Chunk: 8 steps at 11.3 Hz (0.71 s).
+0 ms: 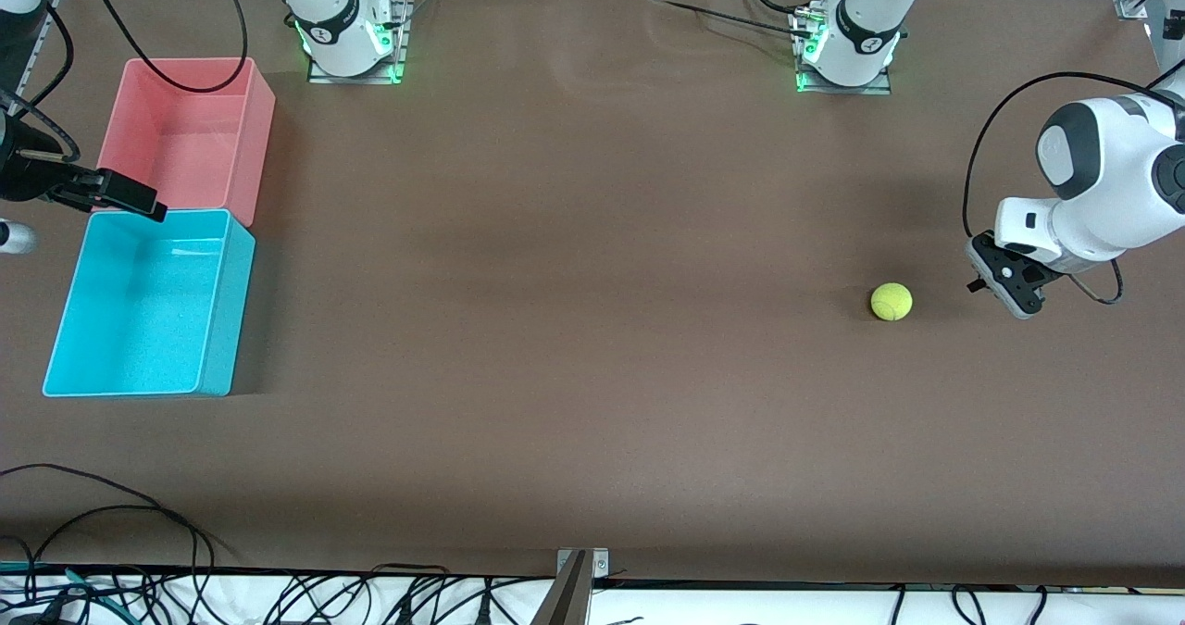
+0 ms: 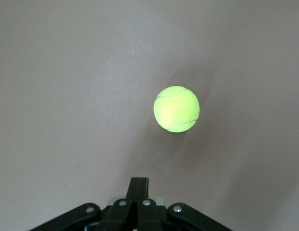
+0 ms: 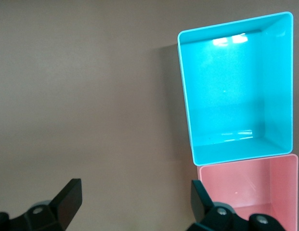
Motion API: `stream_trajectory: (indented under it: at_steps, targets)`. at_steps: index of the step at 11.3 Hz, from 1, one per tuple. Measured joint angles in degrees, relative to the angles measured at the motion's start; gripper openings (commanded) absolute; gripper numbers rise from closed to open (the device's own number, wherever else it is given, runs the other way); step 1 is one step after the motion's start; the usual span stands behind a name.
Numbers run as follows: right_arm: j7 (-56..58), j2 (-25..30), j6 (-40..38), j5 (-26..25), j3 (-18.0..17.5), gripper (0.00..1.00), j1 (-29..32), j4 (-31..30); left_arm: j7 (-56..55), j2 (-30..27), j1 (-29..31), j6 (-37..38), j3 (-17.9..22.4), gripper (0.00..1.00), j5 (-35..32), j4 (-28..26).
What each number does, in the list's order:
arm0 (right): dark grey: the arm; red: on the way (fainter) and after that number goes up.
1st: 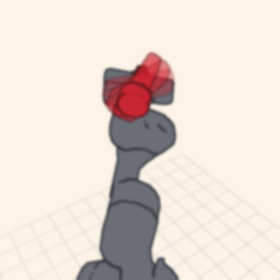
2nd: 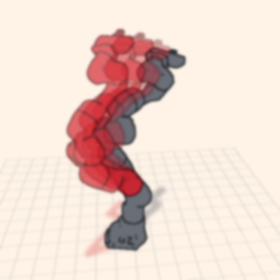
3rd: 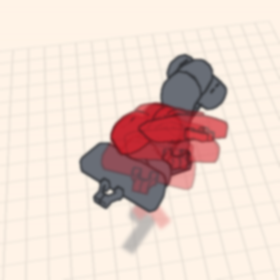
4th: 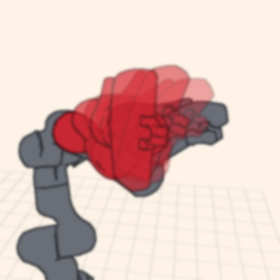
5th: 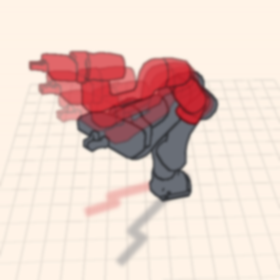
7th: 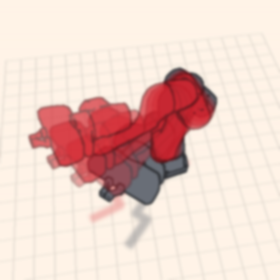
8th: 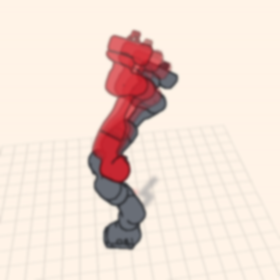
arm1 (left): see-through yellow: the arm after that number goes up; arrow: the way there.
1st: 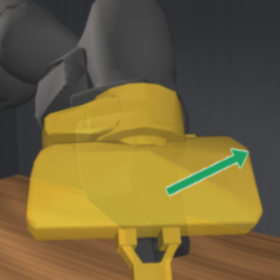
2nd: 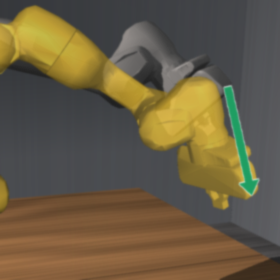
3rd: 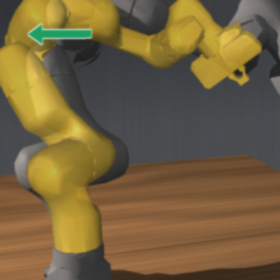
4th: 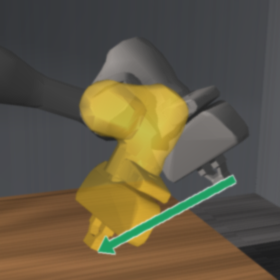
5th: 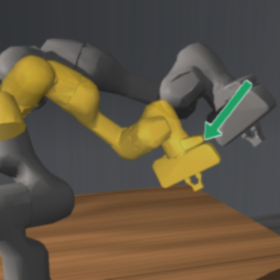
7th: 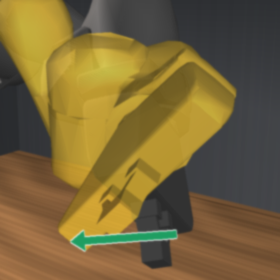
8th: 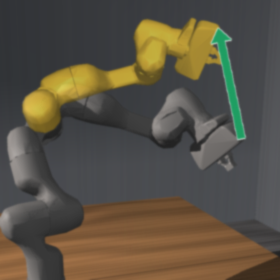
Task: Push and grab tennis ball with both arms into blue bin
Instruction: 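Lower the left gripper beside the tennis ball, fingers closed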
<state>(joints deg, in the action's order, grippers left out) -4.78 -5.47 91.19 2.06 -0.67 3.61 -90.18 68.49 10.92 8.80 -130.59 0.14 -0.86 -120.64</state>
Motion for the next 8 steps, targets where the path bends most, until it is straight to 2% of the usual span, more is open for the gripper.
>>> stream_trajectory:
  at_steps: [4,8]
  targets:
    - [0.0,-0.1,0.0,0.0,0.0,1.0,0.0,0.0,0.5,0.1,0.0,-0.1,0.0,0.0,0.0,0.0]
    - [0.0,-0.1,0.0,0.0,0.0,1.0,0.0,0.0,0.5,2.7,0.1,-0.4,0.0,0.0,0.0,-0.4]
